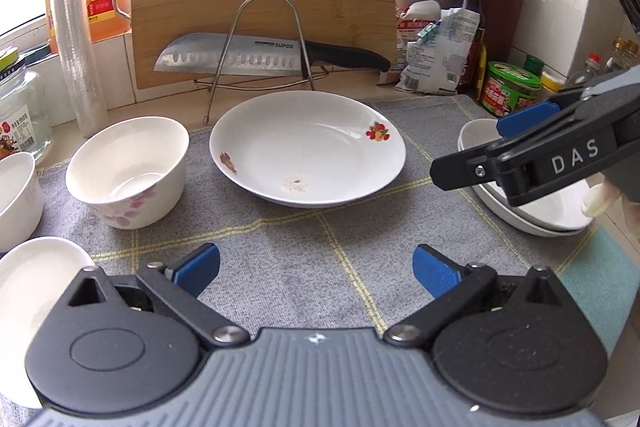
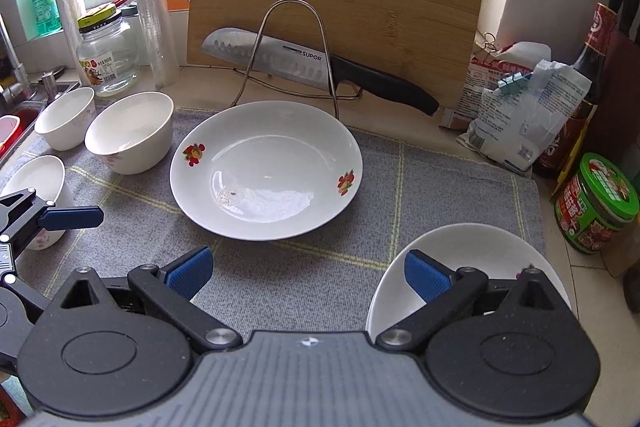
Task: Organize plates and bowls
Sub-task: 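Move the right tool to the rim of the fruit-print plate by the knife rack and grasp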
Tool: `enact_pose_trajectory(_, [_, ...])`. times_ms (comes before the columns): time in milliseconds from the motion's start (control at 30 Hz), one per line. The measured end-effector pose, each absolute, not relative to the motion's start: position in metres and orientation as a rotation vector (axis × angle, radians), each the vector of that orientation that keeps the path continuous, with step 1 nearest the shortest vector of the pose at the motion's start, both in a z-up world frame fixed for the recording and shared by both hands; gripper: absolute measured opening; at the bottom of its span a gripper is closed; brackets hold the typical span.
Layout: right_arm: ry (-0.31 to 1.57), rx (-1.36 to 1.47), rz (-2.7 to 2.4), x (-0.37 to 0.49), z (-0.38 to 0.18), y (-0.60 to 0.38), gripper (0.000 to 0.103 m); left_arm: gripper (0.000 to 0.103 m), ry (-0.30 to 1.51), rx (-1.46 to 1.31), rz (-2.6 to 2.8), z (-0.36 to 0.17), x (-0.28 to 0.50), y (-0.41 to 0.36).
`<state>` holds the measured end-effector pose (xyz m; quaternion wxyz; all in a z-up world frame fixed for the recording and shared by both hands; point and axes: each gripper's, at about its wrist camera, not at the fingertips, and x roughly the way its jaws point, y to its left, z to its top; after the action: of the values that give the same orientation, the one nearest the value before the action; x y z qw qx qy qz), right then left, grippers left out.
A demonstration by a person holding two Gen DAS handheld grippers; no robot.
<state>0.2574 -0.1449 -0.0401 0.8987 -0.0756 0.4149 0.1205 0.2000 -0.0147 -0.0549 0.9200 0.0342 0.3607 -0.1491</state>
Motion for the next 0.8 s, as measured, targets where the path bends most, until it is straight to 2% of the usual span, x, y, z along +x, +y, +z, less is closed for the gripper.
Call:
enact_pose_trajectory(267, [0.859, -0.164, 0.401, 0.309, -0.043, -0.161, 0.103, 0.102, 0.804, 0.059, -0.175, -0.066, 0.228, -0.036])
enact_pose_trajectory(800, [1.010, -0.198, 0.449, 0.391, -0.065, -0.160, 0.103, 0.102, 0.894, 0.051, -0.181, -0.091, 0.248, -0.045])
